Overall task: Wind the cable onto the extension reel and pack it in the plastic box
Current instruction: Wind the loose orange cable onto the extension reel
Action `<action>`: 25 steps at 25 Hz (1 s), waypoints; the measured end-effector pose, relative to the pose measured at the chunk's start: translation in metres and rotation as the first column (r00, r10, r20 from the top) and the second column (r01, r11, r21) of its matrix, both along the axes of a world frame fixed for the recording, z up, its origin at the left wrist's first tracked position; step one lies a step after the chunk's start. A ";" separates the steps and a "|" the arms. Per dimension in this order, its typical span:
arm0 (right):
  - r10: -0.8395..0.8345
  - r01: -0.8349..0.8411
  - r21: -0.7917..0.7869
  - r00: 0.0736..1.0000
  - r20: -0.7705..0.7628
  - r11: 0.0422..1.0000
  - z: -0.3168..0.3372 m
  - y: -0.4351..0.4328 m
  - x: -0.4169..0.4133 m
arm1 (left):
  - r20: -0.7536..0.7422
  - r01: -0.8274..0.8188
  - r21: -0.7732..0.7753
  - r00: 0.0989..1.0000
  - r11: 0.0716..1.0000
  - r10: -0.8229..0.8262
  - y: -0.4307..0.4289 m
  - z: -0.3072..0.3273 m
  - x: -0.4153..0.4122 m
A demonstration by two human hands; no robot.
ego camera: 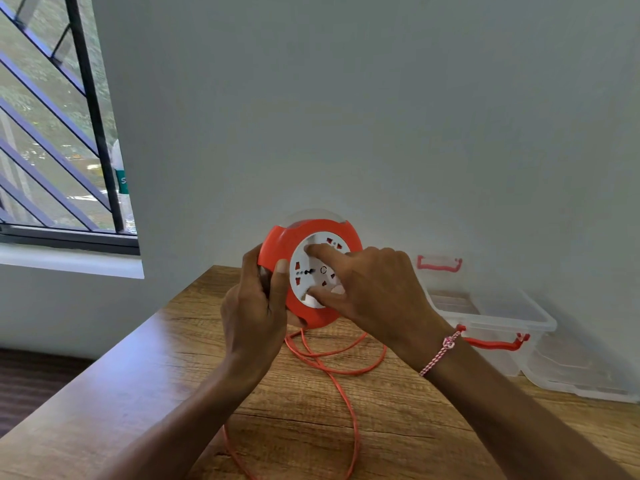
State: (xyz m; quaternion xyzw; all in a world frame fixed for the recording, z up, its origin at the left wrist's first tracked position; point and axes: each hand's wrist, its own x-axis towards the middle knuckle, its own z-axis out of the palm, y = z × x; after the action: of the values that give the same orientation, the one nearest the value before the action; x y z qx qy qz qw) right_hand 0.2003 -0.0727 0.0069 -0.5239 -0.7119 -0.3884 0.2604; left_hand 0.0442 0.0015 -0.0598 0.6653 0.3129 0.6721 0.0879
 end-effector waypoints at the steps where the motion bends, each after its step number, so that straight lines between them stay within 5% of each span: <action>1: 0.002 -0.008 -0.036 0.986 -0.168 0.999 -0.001 -0.001 -0.005 | -0.008 0.000 0.011 1.000 1.000 0.001 -0.001 0.000 0.000; 2: 0.004 -0.038 -0.080 0.922 -0.388 0.996 -0.004 -0.001 -0.010 | -0.016 0.001 0.018 1.000 1.000 -0.001 -0.001 -0.001 0.000; 4: -0.013 -0.197 -0.167 0.607 -0.794 0.966 -0.006 0.002 -0.017 | -0.034 0.000 0.031 0.999 1.000 0.001 0.000 -0.001 -0.001; 5: -0.051 -0.269 -0.203 0.481 -0.875 0.941 -0.005 0.002 -0.016 | -0.043 -0.001 0.031 0.999 1.000 0.002 0.000 -0.001 -0.001; 6: -0.077 -0.290 -0.238 0.473 -0.878 0.927 -0.002 0.001 -0.015 | -0.049 0.004 0.023 0.999 1.000 -0.003 0.000 -0.002 0.000; 9: -0.088 0.007 -0.166 0.869 -0.486 0.986 0.009 -0.003 -0.003 | -0.047 0.010 -0.011 0.999 1.000 -0.010 0.002 -0.004 0.001; 11: -0.039 0.033 -0.038 0.984 -0.173 0.999 0.017 -0.005 0.003 | -0.014 0.003 -0.020 1.000 1.000 -0.004 0.003 -0.004 0.002; 15: -0.002 0.029 -0.211 0.992 0.128 0.977 0.019 -0.006 0.005 | 0.070 0.016 -0.067 0.997 0.998 -0.011 0.004 0.001 -0.003; 25: 0.048 0.010 -0.224 0.967 0.251 0.974 0.018 0.001 0.016 | 0.040 0.106 -0.096 0.994 0.990 -0.102 0.005 0.002 -0.001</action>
State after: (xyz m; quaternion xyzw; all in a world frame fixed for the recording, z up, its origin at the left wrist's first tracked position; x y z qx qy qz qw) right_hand 0.2163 -0.0720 0.0244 -0.4887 -0.7836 -0.3674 0.1099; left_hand 0.0434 0.0063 -0.0576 0.6636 0.3087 0.6622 0.1607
